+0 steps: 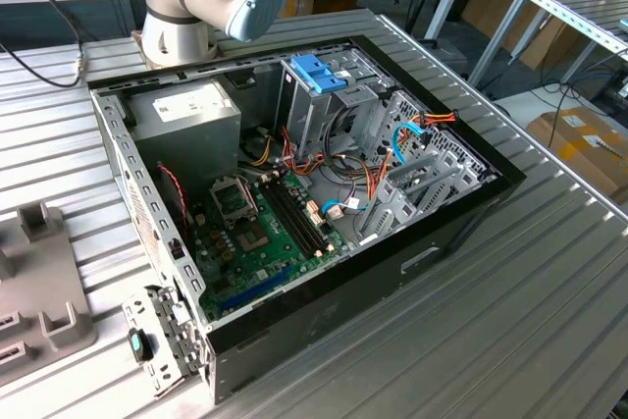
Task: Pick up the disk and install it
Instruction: 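Pick up the disk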
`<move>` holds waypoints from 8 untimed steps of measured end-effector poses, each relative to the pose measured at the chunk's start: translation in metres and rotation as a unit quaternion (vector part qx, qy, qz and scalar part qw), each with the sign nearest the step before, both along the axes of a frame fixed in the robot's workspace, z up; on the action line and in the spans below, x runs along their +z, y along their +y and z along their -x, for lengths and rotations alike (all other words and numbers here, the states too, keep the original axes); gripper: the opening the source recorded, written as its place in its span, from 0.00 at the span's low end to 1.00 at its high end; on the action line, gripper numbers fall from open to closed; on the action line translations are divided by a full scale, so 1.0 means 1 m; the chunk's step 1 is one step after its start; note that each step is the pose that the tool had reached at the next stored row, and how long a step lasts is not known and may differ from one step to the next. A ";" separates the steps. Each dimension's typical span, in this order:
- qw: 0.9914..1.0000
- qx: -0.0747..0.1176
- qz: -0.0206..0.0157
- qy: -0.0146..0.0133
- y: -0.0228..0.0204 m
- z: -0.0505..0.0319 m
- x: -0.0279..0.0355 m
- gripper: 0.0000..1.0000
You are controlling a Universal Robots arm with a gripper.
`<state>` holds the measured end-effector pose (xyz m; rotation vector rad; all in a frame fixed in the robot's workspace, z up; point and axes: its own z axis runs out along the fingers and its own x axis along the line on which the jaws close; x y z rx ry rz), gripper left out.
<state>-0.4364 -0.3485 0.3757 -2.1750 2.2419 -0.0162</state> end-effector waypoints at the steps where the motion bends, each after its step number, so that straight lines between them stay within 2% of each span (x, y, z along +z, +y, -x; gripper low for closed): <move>1: 1.000 0.000 0.000 0.000 0.0000 0.0000 -0.0001 0.35; 8: 1.000 0.000 0.000 0.000 0.0000 0.0000 0.0003 0.35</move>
